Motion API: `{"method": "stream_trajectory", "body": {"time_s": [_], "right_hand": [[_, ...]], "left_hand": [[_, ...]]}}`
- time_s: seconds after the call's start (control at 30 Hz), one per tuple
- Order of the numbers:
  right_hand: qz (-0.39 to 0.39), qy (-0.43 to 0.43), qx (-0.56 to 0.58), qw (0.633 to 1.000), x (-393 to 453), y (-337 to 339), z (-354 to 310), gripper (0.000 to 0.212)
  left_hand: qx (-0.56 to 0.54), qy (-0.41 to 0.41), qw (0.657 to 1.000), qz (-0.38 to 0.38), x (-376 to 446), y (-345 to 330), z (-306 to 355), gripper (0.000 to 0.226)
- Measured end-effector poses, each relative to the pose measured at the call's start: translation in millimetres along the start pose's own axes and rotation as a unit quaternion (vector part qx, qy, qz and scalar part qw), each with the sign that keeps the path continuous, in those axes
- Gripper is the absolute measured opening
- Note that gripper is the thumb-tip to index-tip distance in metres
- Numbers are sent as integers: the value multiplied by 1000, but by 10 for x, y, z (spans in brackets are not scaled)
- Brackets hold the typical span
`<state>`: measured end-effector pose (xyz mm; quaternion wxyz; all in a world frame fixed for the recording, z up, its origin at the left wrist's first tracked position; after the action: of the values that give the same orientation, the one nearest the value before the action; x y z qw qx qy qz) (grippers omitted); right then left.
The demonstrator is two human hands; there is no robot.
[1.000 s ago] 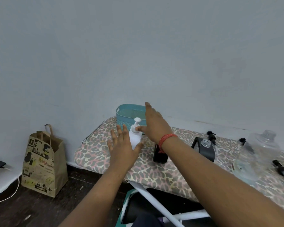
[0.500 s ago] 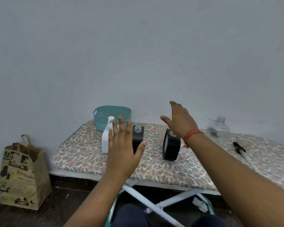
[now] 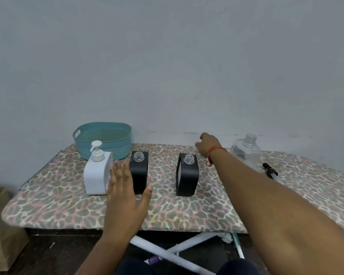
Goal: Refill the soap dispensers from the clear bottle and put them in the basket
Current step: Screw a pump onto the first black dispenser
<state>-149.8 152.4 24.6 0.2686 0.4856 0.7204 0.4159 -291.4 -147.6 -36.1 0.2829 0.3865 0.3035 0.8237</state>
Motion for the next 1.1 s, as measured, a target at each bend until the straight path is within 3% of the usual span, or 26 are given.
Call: {"method": "stream_trajectory", "body": {"time_s": [0.37,0.63,0.77,0.9,1.1], "right_hand": [[-6,-11,-89,996,696,-520,374,33],[23,9,-110,994,785,-464,316,31],[30,14,-52,998,714,-230,156,29],[84,42,62,994,536,218,-174,22],[148,144,233,950,-96,833,-924,12]], "left_hand": [[-119,22,992,29,11,-188,-88,93],[-130,28,991,32,55,-189,-94,91],[-140,27,989,42,85,-132,-71,89],[-138,30,989,42,59,-40,-11,89],[-101,27,994,42,23,206,110,90]]}}
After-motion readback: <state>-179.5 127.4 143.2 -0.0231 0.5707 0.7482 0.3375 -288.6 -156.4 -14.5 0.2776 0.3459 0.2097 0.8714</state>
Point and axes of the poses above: each hand's wrist, its own x-axis towards the middle knuckle, its own y-axis out of the back of the hand, z = x × y, the point moved 7 cm from there along x, towards the middle knuckle, and after that the axes turned 3 degrees about x, right-handed, at the moved point
